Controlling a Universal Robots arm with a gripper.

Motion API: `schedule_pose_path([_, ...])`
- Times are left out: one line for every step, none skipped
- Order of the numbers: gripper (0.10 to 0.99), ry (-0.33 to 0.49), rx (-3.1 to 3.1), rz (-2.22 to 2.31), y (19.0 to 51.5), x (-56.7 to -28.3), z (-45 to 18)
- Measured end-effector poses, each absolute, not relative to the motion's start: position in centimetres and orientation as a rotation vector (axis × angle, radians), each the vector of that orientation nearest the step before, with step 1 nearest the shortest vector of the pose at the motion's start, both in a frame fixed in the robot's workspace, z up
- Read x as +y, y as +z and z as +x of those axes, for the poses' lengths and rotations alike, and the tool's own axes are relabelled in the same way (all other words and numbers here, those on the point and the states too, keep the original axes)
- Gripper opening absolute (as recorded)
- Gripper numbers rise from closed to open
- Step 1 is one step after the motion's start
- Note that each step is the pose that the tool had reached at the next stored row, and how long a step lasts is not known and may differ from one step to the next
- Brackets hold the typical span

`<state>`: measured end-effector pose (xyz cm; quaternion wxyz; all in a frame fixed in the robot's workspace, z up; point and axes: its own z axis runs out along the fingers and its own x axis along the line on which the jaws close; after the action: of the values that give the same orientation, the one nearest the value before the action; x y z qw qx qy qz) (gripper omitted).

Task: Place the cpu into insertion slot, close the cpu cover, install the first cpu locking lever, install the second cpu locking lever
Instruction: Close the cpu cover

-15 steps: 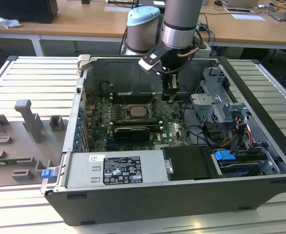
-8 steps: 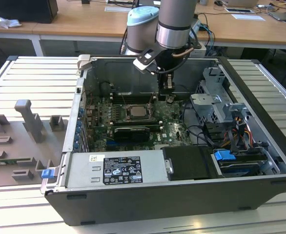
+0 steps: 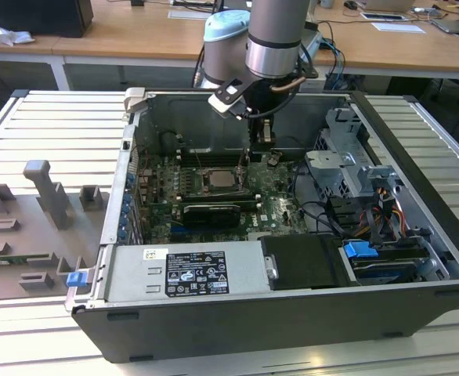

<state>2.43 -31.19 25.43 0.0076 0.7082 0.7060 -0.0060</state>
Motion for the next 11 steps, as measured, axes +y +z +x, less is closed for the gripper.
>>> schedule_pose_path([0.106, -0.019, 2.207, 2.214, 25.43, -31.19, 2.34])
schedule_pose_path([0.106, -0.019, 2.207, 2.214, 25.43, -31.19, 2.29])
schedule_pose_path([0.106, -0.019, 2.207, 2.214, 25.43, -31.19, 2.24])
schedule_pose_path([0.106, -0.019, 2.207, 2.214, 25.43, -31.19, 2.20])
schedule_pose_path([0.106, -0.019, 2.207, 2.214, 25.43, -31.19, 2.14])
schedule_pose_path([0.106, -0.019, 2.207, 2.214, 25.43, -31.19, 2.08])
schedule_pose_path([0.106, -0.019, 2.207, 2.214, 25.43, -31.19, 2.04])
schedule_pose_path([0.106, -0.019, 2.207, 2.214, 25.43, -31.19, 1.99])
schedule_pose_path([0.106, -0.019, 2.207, 2.214, 25.43, -31.19, 1.86])
schedule_pose_path([0.106, -0.019, 2.207, 2.214, 25.43, -31.19, 1.80])
schedule_pose_path([0.106, -0.019, 2.207, 2.214, 25.43, -31.19, 1.73])
